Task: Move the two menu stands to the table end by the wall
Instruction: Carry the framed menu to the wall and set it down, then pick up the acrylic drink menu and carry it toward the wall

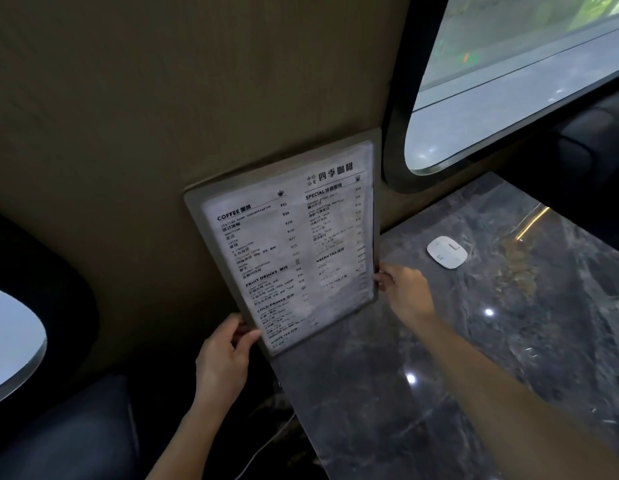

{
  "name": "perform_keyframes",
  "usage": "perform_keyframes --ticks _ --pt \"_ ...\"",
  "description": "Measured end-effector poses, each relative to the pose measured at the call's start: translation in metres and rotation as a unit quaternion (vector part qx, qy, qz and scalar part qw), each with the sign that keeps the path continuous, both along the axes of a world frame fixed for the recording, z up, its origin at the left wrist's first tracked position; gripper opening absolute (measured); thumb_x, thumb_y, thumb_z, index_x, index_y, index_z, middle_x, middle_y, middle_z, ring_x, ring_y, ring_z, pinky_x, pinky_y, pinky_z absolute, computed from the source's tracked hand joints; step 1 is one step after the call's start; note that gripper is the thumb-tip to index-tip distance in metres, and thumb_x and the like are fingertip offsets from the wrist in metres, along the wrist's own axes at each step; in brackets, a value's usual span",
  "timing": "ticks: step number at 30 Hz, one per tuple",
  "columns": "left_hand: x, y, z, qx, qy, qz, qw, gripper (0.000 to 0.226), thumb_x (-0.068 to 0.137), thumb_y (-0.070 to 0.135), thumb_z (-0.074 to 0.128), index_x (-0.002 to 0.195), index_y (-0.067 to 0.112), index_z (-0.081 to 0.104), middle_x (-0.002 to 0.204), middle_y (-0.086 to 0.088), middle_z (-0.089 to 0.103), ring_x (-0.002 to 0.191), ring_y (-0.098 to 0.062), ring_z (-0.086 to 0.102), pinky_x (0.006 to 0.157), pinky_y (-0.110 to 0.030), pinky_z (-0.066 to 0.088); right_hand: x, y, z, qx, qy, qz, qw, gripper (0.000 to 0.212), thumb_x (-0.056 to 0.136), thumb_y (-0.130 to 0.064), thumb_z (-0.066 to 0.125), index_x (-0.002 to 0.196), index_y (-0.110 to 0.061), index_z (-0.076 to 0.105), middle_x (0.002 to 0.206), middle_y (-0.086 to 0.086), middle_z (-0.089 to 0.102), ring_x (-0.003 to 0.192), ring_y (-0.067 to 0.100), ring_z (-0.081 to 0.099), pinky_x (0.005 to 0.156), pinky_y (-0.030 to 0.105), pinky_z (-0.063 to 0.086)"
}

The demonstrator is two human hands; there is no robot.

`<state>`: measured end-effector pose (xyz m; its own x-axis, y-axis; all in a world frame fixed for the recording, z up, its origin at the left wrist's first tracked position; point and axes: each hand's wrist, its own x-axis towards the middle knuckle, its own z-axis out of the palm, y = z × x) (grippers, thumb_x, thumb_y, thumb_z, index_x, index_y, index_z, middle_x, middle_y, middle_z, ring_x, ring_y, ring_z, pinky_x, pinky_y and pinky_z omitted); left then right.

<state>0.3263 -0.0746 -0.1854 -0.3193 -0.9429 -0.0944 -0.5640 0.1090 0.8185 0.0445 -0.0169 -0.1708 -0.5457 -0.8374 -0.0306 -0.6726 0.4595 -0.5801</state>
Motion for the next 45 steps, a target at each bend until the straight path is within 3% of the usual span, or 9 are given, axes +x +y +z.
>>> perform_keyframes --ticks 5,9,16,21,24,26,34,45 --pt "0.001 -0.003 -0.001 -0.002 -0.001 -0.004 1.000 0.020 0.084 0.026 0.060 0.079 0.043 0.052 0.084 0.020 0.062 0.082 0.002 0.059 0.066 -0.023 0.047 0.001 -0.008 -0.001 -0.010 0.007 -0.010 1.000 0.019 0.091 -0.011 0.049 0.091 0.000 0.065 0.086 0.023 0.071 0.080 0.040 0.064 0.070 0.046 0.052" --pt "-0.001 0.000 -0.003 -0.020 -0.006 0.008 1.000 0.015 0.085 0.027 0.059 0.085 0.040 0.051 0.085 0.023 0.059 0.083 0.002 0.057 0.066 -0.027 0.047 0.001 -0.006 0.000 -0.002 0.002 -0.009 1.000 0.020 0.091 -0.015 0.049 0.093 -0.001 0.064 0.087 0.021 0.071 0.080 0.036 0.065 0.070 0.042 0.052" --pt "-0.002 0.005 -0.004 -0.029 -0.015 0.051 0.998 0.014 0.082 0.036 0.061 0.091 0.037 0.050 0.080 0.024 0.055 0.077 0.002 0.056 0.063 -0.026 0.047 0.011 0.009 0.000 0.028 -0.006 -0.015 0.999 0.026 0.092 -0.024 0.048 0.111 -0.008 0.055 0.103 0.017 0.067 0.092 0.035 0.061 0.078 0.045 0.052" --pt "-0.007 0.017 0.002 -0.084 -0.045 0.091 0.991 0.014 0.081 0.040 0.060 0.079 0.036 0.046 0.072 0.017 0.055 0.067 -0.003 0.057 0.055 -0.028 0.049 0.010 0.043 -0.001 0.011 0.009 -0.030 0.999 0.034 0.091 -0.021 0.050 0.123 -0.010 0.050 0.116 0.016 0.062 0.104 0.032 0.057 0.084 0.040 0.046" --pt "-0.017 0.034 0.011 -0.167 -0.056 0.042 0.983 0.007 0.083 0.038 0.054 0.085 0.033 0.049 0.075 0.017 0.053 0.065 -0.001 0.053 0.054 -0.019 0.041 0.006 0.072 0.002 0.026 0.012 -0.035 0.999 0.041 0.091 -0.028 0.050 0.128 -0.012 0.044 0.125 0.013 0.056 0.111 0.030 0.055 0.093 0.045 0.047" --pt "-0.029 0.047 0.017 -0.197 -0.036 0.010 0.980 0.014 0.082 0.039 0.054 0.092 0.029 0.052 0.081 0.015 0.053 0.068 -0.002 0.052 0.057 -0.018 0.039 0.003 0.095 0.004 0.048 0.036 -0.036 0.998 0.046 0.091 -0.031 0.050 0.131 -0.012 0.041 0.130 0.014 0.053 0.114 0.032 0.053 0.095 0.045 0.045" --pt "-0.109 0.113 0.027 -0.108 -0.012 -0.158 0.982 0.039 0.082 0.044 0.058 0.114 0.021 0.054 0.114 -0.002 0.063 0.105 -0.019 0.058 0.087 -0.039 0.048 -0.004 0.223 0.022 0.029 0.095 -0.112 0.989 0.058 0.085 -0.039 0.057 0.134 -0.015 0.039 0.130 0.014 0.055 0.116 0.033 0.052 0.097 0.044 0.043" --pt "-0.215 0.253 0.037 -0.100 0.069 -0.393 0.911 0.033 0.080 0.028 0.066 0.109 0.013 0.059 0.106 -0.011 0.065 0.097 -0.021 0.060 0.084 -0.029 0.043 -0.003 0.433 0.028 0.016 0.084 -0.345 0.935 0.049 0.084 -0.032 0.061 0.128 -0.013 0.048 0.127 0.014 0.058 0.115 0.030 0.054 0.095 0.038 0.041"
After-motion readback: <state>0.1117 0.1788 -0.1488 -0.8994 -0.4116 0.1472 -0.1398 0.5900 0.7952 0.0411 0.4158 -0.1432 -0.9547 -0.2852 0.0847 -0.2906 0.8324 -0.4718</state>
